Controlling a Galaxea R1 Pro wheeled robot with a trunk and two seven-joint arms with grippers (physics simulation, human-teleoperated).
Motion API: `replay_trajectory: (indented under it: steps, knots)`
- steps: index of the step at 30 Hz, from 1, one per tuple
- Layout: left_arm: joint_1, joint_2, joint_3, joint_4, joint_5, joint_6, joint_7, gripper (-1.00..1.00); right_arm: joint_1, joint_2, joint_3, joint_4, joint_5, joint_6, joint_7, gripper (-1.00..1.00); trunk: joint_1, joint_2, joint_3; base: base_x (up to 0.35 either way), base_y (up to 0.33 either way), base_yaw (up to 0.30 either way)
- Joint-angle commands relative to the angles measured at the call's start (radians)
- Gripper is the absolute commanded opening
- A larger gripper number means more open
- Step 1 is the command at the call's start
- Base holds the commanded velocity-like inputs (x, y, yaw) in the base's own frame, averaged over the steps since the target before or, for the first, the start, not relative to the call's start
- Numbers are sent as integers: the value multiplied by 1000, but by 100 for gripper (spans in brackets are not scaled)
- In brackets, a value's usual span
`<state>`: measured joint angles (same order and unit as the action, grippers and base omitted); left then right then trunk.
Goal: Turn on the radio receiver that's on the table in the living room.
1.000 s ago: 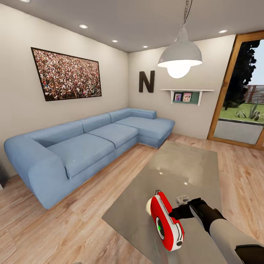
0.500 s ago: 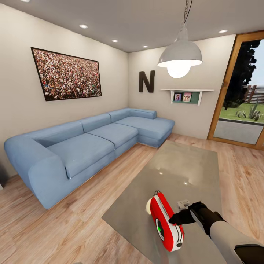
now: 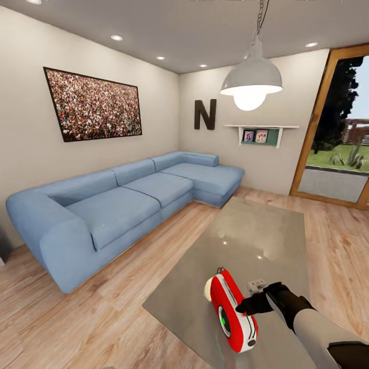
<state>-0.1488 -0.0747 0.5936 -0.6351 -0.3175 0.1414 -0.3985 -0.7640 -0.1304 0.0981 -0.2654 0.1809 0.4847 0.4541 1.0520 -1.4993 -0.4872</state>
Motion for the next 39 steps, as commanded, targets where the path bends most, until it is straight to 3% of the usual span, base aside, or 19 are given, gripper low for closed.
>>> replay_trajectory:
  steps: [1, 19, 39]
  knots:
    - [0, 0, 0, 0, 0, 0, 0, -100, 0, 0, 0, 0, 0, 0, 0, 100, -4, 7, 3, 0, 0, 0]
    - [0, 1, -1, 0, -3, 0, 3, -100, 0, 0, 0, 0, 0, 0, 0, 100, -73, 133, 60, -4, -3, 0]
    - [0, 0, -1, 0, -4, 0, 4, -100, 0, 0, 0, 0, 0, 0, -1, 100, -150, 273, 122, -259, -165, 0]
